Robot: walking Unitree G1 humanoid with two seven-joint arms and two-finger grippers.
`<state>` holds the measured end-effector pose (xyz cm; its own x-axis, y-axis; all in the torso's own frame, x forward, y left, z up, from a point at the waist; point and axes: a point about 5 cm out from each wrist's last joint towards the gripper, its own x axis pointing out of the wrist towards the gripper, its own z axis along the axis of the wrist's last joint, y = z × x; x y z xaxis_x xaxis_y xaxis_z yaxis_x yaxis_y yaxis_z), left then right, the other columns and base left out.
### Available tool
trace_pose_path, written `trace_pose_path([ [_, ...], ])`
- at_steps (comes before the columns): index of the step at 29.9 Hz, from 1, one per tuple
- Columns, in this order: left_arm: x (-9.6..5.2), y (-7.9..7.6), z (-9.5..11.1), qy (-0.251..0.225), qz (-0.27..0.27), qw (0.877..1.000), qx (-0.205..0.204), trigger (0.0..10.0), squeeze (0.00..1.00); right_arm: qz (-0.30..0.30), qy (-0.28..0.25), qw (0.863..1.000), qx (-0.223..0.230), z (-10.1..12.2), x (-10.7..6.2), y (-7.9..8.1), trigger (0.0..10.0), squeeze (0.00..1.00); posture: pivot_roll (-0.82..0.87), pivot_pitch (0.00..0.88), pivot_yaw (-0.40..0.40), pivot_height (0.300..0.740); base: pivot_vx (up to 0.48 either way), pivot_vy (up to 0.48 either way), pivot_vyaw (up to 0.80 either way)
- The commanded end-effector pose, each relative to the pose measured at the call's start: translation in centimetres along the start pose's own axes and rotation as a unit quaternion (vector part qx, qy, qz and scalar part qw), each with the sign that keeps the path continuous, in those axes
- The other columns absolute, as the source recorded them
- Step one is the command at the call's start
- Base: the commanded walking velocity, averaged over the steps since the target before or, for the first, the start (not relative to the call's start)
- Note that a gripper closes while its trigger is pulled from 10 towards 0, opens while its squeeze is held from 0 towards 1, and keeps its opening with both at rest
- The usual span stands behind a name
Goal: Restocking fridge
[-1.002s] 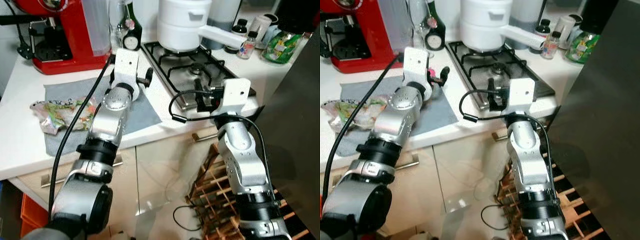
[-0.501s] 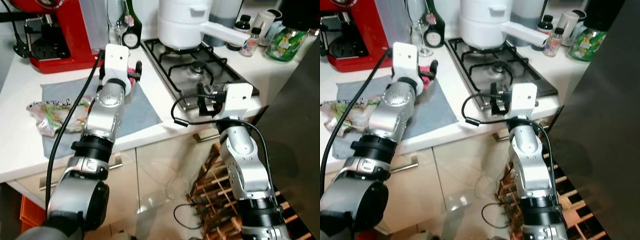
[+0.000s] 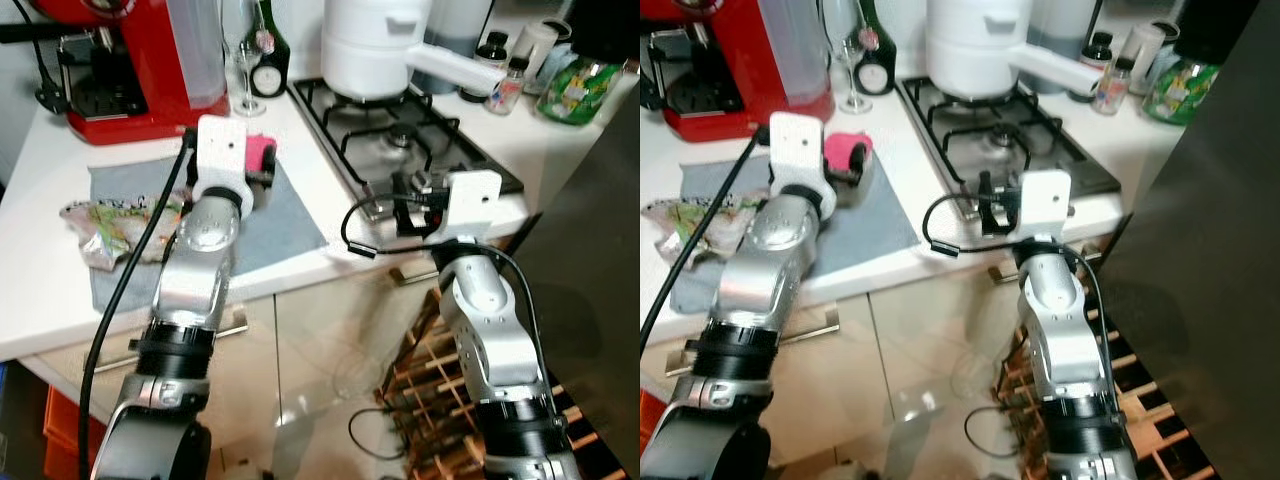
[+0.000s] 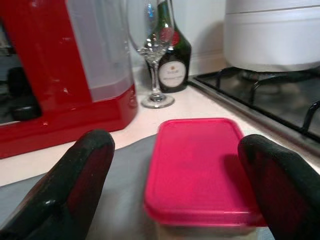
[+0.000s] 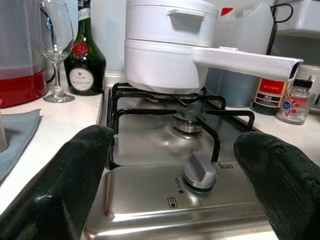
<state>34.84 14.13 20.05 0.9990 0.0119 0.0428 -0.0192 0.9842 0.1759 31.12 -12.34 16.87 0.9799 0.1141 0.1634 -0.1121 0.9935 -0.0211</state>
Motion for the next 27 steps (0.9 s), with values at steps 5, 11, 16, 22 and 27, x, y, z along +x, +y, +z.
trace_pose_path([
  [5, -0.6, -1.2, 0.0, 0.001, -0.01, 1.0, 0.0, 10.0, 0.0, 0.02, -0.004, 1.0, -0.003, 0.3, 0.5, 0.9, 10.0, 0.0, 0.04, 0.0, -0.05, 0.74, 0.0, 0.0, 0.0],
  [11, -0.7, -1.8, -0.1, -0.002, -0.031, 1.0, -0.004, 10.0, 0.0, 0.022, -0.007, 1.0, -0.005, 0.4, 0.6, 0.8, 10.0, 0.0, 0.03, 0.0, -0.049, 0.74, 0.0, 0.0, 0.0],
  [16, -0.9, -2.0, 0.7, -0.025, -0.039, 0.999, 0.009, 10.0, 0.0, 0.02, -0.008, 1.0, -0.006, 0.5, 0.6, 0.7, 10.0, 0.0, 0.03, 0.0, -0.047, 0.74, 0.0, 0.0, 0.0],
  [22, -1.1, -1.2, 0.8, -0.039, -0.025, 0.998, 0.037, 10.0, 0.0, 0.021, -0.008, 1.0, -0.006, 0.4, 0.6, 0.7, 10.0, 0.0, 0.03, 0.0, -0.051, 0.74, 0.0, 0.0, 0.0],
  [27, -1.3, -0.2, 1.2, -0.049, -0.006, 0.998, 0.046, 10.0, 0.0, 0.025, -0.007, 1.0, -0.007, 0.4, 0.7, 0.7, 10.0, 0.0, 0.04, 0.0, -0.06, 0.74, 0.0, 0.0, 0.0],
])
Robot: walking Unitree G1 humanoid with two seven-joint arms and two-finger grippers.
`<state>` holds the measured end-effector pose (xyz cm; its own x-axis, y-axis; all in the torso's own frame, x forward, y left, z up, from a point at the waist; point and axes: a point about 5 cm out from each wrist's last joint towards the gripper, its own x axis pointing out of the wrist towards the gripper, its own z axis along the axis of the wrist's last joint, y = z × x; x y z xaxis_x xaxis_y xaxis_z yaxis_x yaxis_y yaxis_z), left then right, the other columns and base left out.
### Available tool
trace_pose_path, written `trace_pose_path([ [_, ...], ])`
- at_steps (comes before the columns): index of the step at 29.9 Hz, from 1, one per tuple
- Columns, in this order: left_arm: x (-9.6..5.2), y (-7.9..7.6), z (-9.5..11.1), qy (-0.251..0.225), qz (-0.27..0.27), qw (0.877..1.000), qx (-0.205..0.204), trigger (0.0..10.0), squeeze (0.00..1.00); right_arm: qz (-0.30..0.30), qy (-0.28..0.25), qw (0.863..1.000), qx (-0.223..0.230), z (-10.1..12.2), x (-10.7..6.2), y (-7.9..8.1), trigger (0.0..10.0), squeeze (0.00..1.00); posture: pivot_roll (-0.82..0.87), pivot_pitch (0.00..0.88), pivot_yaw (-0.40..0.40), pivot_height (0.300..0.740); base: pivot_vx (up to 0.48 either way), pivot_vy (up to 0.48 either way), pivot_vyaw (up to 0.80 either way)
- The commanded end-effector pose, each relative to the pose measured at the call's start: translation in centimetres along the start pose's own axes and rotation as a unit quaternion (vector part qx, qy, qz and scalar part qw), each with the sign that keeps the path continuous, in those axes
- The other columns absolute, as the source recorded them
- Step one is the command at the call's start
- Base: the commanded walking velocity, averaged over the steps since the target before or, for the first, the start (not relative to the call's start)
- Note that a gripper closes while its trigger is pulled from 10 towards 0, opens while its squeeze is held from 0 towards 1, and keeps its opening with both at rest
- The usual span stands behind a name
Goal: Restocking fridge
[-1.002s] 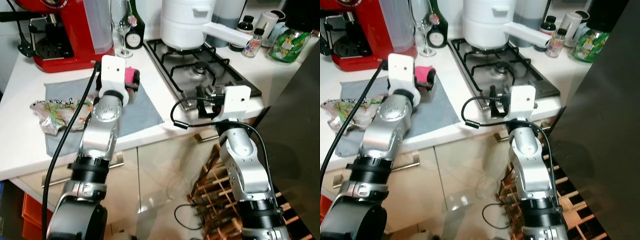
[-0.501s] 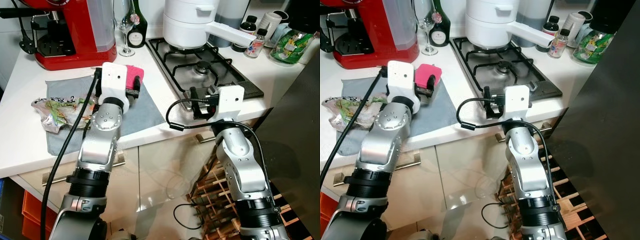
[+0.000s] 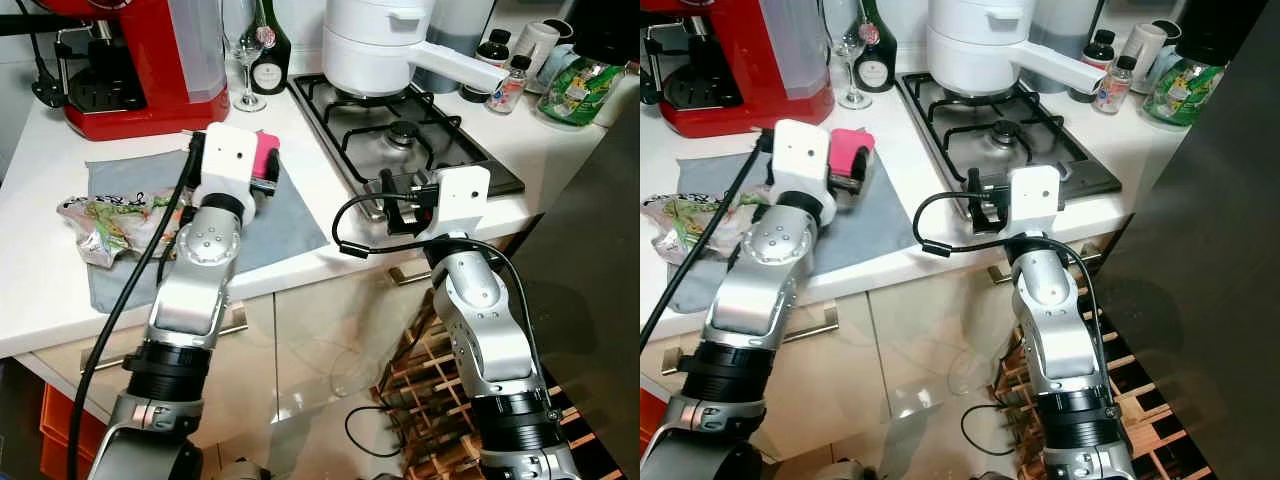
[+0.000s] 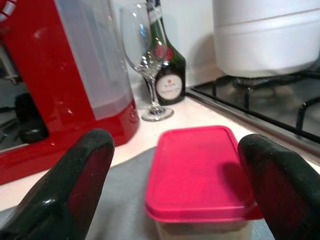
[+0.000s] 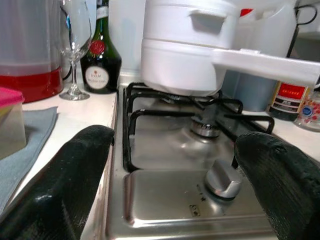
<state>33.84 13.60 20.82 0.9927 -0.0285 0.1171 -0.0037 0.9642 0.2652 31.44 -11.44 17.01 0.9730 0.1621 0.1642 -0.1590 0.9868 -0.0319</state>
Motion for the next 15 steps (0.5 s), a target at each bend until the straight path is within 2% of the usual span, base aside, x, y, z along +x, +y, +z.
trace_pose_path([
  [1, -0.3, 0.2, 0.3, -0.008, 0.006, 1.0, 0.001, 10.0, 0.0, 0.0, -0.006, 1.0, -0.006, 0.3, 0.3, -0.1, 10.0, 0.0, 0.04, 0.0, -0.06, 0.74, 0.0, 0.0, 0.0],
  [5, -0.9, 0.1, 0.0, 0.001, 0.011, 1.0, -0.004, 10.0, 0.0, 0.002, -0.006, 1.0, -0.006, 0.4, 0.3, -0.1, 10.0, 0.0, 0.05, 0.0, -0.066, 0.74, 0.0, 0.0, 0.0],
  [6, -1.3, -0.5, -0.5, 0.011, 0.003, 1.0, -0.018, 10.0, 0.0, 0.004, -0.005, 1.0, -0.006, 0.3, 0.4, 0.0, 10.0, 0.0, 0.05, 0.0, -0.068, 0.74, 0.0, 0.0, 0.0],
  [15, -1.6, -1.3, -0.6, 0.015, -0.013, 0.999, -0.035, 10.0, 0.0, 0.008, -0.006, 1.0, -0.004, 0.4, 0.4, 0.2, 10.0, 0.0, 0.05, 0.0, -0.069, 0.74, 0.0, 0.0, 0.0],
])
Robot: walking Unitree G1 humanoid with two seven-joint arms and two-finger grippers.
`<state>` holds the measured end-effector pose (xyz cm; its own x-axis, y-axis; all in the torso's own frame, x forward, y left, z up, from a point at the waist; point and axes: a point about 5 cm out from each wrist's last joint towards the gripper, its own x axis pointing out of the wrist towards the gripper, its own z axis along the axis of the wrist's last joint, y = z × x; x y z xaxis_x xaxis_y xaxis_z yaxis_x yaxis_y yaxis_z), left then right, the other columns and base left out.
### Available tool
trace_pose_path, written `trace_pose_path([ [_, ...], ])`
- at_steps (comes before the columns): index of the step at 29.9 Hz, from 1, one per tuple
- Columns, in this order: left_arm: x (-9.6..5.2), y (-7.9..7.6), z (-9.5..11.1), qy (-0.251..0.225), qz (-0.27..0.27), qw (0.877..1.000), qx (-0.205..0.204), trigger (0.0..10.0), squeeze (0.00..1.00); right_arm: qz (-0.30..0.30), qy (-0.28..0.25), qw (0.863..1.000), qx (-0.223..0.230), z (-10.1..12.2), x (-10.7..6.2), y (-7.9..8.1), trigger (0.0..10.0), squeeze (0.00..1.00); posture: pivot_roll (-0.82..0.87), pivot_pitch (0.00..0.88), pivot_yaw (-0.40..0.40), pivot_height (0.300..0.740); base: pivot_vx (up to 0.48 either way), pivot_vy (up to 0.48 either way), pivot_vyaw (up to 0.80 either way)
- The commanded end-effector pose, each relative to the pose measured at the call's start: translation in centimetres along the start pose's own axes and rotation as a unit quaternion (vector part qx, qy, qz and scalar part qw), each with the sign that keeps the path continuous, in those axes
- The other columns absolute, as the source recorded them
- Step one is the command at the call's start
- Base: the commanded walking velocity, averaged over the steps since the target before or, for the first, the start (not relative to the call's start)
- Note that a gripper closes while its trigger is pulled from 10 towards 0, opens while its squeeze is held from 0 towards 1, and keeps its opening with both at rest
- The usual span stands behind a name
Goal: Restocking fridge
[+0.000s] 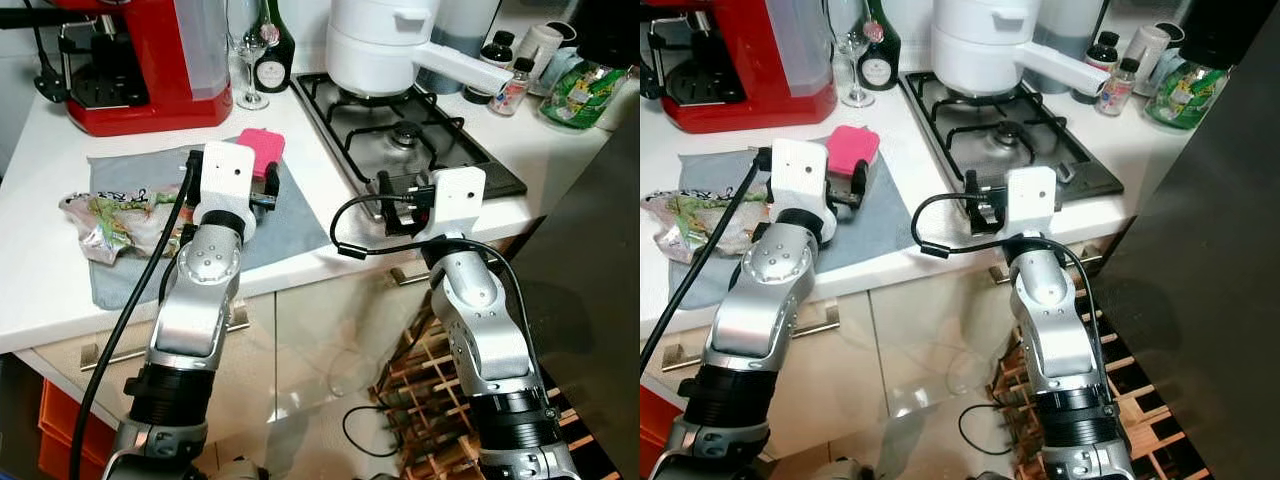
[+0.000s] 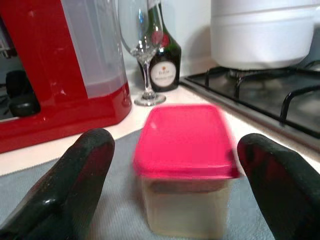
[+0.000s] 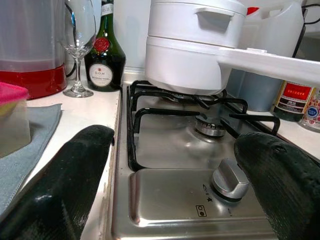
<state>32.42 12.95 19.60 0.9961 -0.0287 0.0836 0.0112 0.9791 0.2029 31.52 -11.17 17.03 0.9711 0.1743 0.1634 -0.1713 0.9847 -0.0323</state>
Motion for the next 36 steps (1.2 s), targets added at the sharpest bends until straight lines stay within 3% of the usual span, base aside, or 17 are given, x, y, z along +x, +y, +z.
trace_pose_path([
  [1, -0.1, -0.4, 0.0, 0.004, -0.011, 1.0, -0.003, 10.0, 0.0, 0.005, -0.008, 1.0, 0.002, 0.4, 0.3, 0.0, 10.0, 0.0, 0.05, 0.0, -0.068, 0.74, 0.0, 0.0, 0.0],
  [8, -0.2, -0.6, -0.7, 0.024, -0.011, 1.0, -0.017, 10.0, 0.0, 0.032, -0.012, 0.999, 0.022, 1.0, -0.2, 0.1, 10.0, 0.0, 0.04, 0.0, -0.068, 0.74, 0.0, 0.0, 0.0],
  [18, -1.1, -0.9, -0.4, 0.011, -0.016, 1.0, -0.004, 10.0, 0.0, 0.054, -0.006, 0.998, 0.038, 1.3, -1.0, -0.5, 10.0, 0.0, 0.02, 0.0, -0.062, 0.74, 0.0, 0.0, 0.0],
  [36, -0.2, -0.9, -3.0, 0.048, -0.018, 0.999, -0.001, 10.0, 0.0, 0.084, 0.005, 0.995, 0.058, 1.4, -1.5, 0.1, 10.0, 0.0, 0.01, 0.0, -0.052, 0.74, 0.0, 0.0, 0.0],
])
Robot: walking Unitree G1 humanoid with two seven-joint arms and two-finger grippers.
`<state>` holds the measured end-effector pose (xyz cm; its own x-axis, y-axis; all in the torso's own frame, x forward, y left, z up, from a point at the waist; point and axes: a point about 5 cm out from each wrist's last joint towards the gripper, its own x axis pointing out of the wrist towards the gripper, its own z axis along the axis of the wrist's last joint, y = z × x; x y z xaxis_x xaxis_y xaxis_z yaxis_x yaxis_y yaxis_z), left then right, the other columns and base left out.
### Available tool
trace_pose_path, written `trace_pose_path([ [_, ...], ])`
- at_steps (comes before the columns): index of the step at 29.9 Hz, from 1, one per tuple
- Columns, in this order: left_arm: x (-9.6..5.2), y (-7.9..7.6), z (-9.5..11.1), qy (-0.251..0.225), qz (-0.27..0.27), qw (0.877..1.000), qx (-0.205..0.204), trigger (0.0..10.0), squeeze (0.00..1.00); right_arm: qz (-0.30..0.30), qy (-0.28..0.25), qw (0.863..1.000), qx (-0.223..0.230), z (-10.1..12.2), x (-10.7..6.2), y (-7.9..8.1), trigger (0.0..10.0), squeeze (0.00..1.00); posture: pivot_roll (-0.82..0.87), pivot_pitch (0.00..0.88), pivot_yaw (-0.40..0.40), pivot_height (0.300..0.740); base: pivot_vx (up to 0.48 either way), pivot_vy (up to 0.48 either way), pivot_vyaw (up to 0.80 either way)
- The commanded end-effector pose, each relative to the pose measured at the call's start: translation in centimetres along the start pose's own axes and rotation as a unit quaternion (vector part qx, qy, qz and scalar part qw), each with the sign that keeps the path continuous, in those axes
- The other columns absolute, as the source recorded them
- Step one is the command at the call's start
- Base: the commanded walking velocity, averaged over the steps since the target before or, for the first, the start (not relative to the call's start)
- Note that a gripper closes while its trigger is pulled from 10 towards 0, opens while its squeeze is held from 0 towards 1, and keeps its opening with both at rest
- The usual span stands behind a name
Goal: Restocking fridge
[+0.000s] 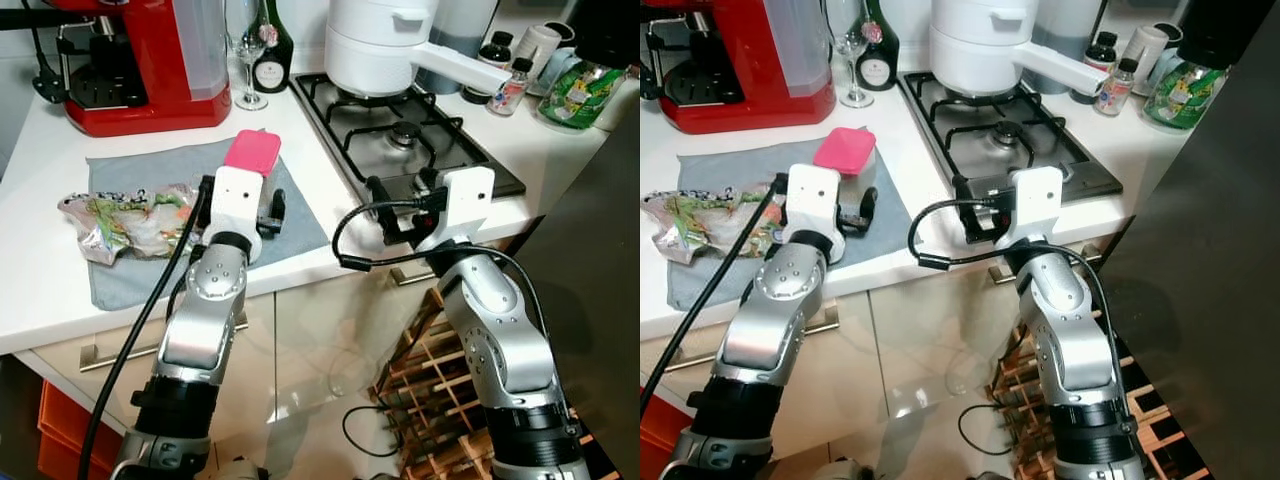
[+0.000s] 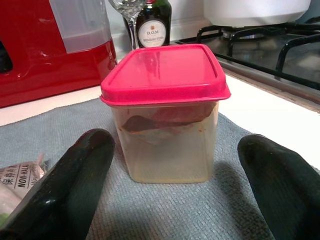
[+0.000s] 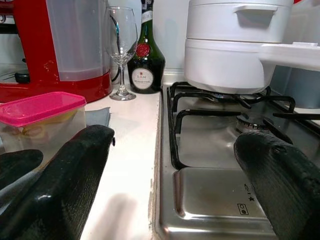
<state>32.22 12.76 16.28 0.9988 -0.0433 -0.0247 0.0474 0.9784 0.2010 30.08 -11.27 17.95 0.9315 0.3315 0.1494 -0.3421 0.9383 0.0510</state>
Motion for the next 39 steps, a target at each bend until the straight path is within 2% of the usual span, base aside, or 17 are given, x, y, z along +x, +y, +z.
trace_pose_path([
  [1, 0.3, 0.1, 0.1, -0.003, 0.004, 1.0, 0.002, 10.0, 0.0, 0.003, -0.002, 1.0, 0.003, 0.3, -0.3, 0.0, 10.0, 0.0, 0.01, 0.0, -0.051, 0.74, 0.0, 0.0, 0.0],
  [9, 0.9, 1.4, 0.0, -0.01, 0.031, 0.999, 0.011, 10.0, 0.0, 0.006, 0.0, 1.0, 0.001, 0.2, -0.3, 0.2, 10.0, 0.0, 0.0, 0.0, -0.054, 0.74, 0.0, 0.0, 0.0],
  [14, 0.8, 1.9, 0.1, -0.015, 0.046, 0.999, 0.021, 10.0, 0.0, 0.005, 0.001, 1.0, 0.0, 0.2, -0.4, 0.2, 10.0, 0.0, 0.01, 0.0, -0.058, 0.74, 0.0, 0.0, 0.0],
  [25, 1.6, 2.1, 0.2, -0.023, 0.046, 0.998, 0.023, 10.0, 0.0, 0.005, 0.004, 1.0, -0.001, 0.0, -0.4, 0.3, 10.0, 0.0, 0.01, 0.0, -0.055, 0.74, 0.0, 0.0, 0.0],
  [26, 1.8, 2.2, 0.3, -0.025, 0.044, 0.999, 0.018, 10.0, 0.95, 0.005, 0.004, 1.0, -0.001, 0.0, -0.4, 0.3, 10.0, 0.0, 0.0, 0.0, -0.053, 0.74, 0.0, 0.0, 0.0],
  [27, 1.9, 2.3, 0.3, -0.027, 0.043, 0.999, 0.015, 10.0, 0.95, 0.005, 0.004, 1.0, -0.001, 0.0, -0.4, 0.3, 10.0, 0.0, 0.0, 0.0, -0.053, 0.74, 0.0, 0.0, 0.0],
  [28, 2.0, 2.3, 0.4, -0.028, 0.042, 0.999, 0.014, 10.0, 1.0, 0.005, 0.004, 1.0, -0.001, 0.0, -0.4, 0.3, 10.0, 0.0, 0.0, 0.0, -0.051, 0.74, 0.0, 0.0, 0.0],
  [39, 2.1, 2.5, 0.3, -0.028, 0.04, 0.999, 0.013, 10.0, 1.0, 0.002, 0.004, 1.0, -0.003, -0.1, -0.2, 0.3, 10.0, 0.0, 0.01, 0.0, -0.048, 0.74, 0.0, 0.0, 0.0],
])
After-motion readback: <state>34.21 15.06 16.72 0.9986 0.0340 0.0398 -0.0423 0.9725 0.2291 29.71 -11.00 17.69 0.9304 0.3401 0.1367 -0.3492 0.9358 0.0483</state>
